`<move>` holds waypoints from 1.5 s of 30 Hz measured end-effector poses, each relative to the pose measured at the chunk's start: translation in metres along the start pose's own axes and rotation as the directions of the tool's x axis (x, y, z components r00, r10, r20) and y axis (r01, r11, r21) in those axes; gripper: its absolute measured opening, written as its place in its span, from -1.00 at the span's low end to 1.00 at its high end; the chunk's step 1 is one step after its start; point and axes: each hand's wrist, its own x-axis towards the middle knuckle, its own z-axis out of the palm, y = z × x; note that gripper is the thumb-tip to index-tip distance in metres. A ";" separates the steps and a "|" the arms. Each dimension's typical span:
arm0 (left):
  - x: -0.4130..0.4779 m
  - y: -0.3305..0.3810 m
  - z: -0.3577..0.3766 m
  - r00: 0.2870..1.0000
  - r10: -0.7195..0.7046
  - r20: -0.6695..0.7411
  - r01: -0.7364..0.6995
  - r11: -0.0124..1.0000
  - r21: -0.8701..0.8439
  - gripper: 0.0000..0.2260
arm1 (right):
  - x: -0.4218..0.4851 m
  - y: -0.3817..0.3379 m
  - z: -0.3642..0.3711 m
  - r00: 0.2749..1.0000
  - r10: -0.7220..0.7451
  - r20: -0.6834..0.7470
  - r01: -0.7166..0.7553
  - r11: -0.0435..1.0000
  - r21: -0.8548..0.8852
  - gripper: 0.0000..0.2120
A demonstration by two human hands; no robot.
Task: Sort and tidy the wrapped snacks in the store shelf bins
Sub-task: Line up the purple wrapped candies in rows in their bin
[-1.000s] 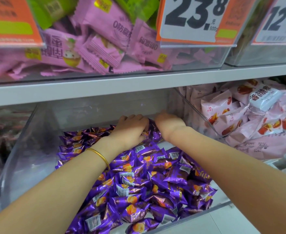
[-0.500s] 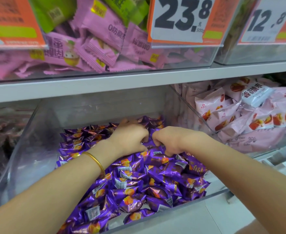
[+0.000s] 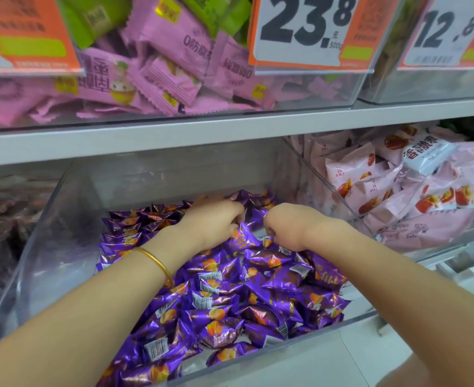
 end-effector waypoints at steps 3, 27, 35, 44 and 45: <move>-0.002 -0.001 0.003 1.000 0.005 0.000 -0.005 1.000 -0.010 -0.74 | -0.005 -0.002 -0.004 0.998 0.057 -0.041 -0.057 0.998 -0.004 -0.76; -0.012 0.006 -0.023 0.950 0.047 0.309 0.009 0.984 -0.176 -0.79 | -0.003 -0.004 -0.004 0.981 0.143 -0.130 -0.122 0.980 0.155 -0.77; -0.013 0.013 -0.024 0.970 0.023 0.244 -0.007 0.998 -0.066 -0.81 | 0.004 -0.004 -0.002 0.977 0.162 -0.141 -0.132 0.970 0.202 -0.78; -0.017 0.011 -0.008 0.997 -0.032 0.075 0.042 0.990 -0.137 -0.67 | 0.015 -0.005 0.005 0.983 0.160 -0.088 -0.099 0.871 0.481 -0.84; -0.017 0.011 -0.007 0.999 -0.010 0.052 0.016 0.994 -0.110 -0.67 | 0.016 -0.005 0.006 0.984 0.162 -0.074 -0.100 0.847 0.522 -0.87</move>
